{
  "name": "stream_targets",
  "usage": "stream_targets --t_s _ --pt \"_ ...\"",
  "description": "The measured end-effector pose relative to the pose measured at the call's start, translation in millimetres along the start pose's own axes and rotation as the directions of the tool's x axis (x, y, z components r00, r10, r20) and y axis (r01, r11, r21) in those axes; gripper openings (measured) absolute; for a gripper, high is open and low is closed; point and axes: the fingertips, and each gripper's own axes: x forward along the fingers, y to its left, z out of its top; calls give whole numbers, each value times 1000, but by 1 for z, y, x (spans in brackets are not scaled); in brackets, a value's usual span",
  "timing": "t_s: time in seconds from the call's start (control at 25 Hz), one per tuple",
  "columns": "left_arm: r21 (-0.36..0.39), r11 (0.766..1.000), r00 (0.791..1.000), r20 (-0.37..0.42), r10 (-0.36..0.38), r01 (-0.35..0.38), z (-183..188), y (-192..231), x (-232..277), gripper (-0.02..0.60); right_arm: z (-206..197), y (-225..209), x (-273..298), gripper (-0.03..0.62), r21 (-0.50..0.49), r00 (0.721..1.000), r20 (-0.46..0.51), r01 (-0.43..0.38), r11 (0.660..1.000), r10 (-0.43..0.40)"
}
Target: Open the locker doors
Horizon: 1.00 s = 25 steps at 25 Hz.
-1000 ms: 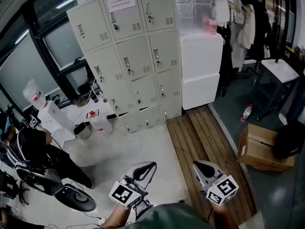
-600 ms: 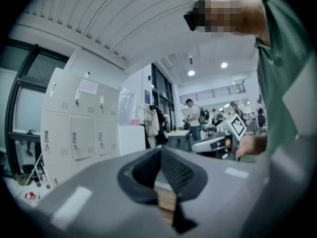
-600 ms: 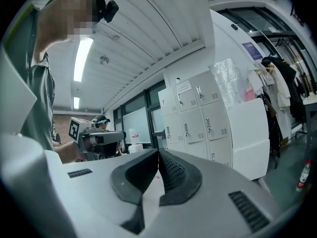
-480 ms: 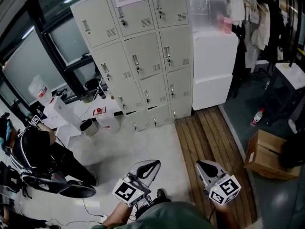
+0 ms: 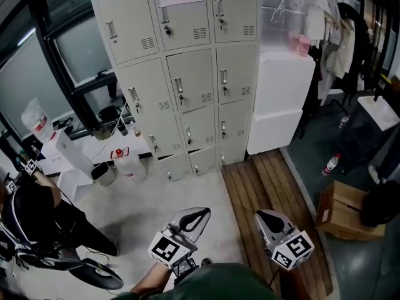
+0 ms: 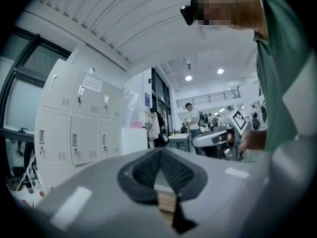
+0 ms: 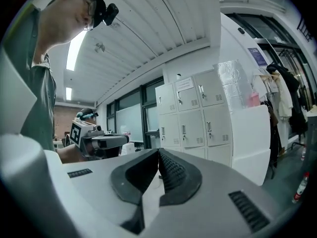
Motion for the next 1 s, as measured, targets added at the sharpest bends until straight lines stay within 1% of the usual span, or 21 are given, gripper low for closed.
stream_targets --t_s 0.12,0.2,0.28,0.48,0.6,0.72,0.84,1.0 --pt "-8 1000 1000 7 -5 5 -5 28 -1 3 5 5 27 5 -8 1000 -2 11 1000 -11" --pt "-1 1000 1000 24 -5 5 -9 42 -4 3 0 10 42 5 -7 1000 -17 4 1000 -4" --pt "-10 1000 999 37 6 -6 -10 54 -9 3 -3 14 54 5 -10 999 -37 -9 1000 9" --pt "-55 997 999 15 47 -46 -21 92 -5 3 3 2 89 5 -12 998 -55 -18 1000 18" --pt "-56 997 998 11 60 -59 -25 108 4 3 0 -13 111 5 -7 997 -63 -36 999 35" --pt "-57 994 995 -14 95 -96 -32 133 16 3 -2 -32 137 5 13 996 -59 -64 998 64" --pt "-55 990 991 -24 129 -130 -28 158 34 3 9 -52 164 6 3 993 -46 -106 994 106" --pt "-26 992 992 -23 126 -127 -21 186 70 3 17 -86 196 6 10 992 -25 -121 993 122"
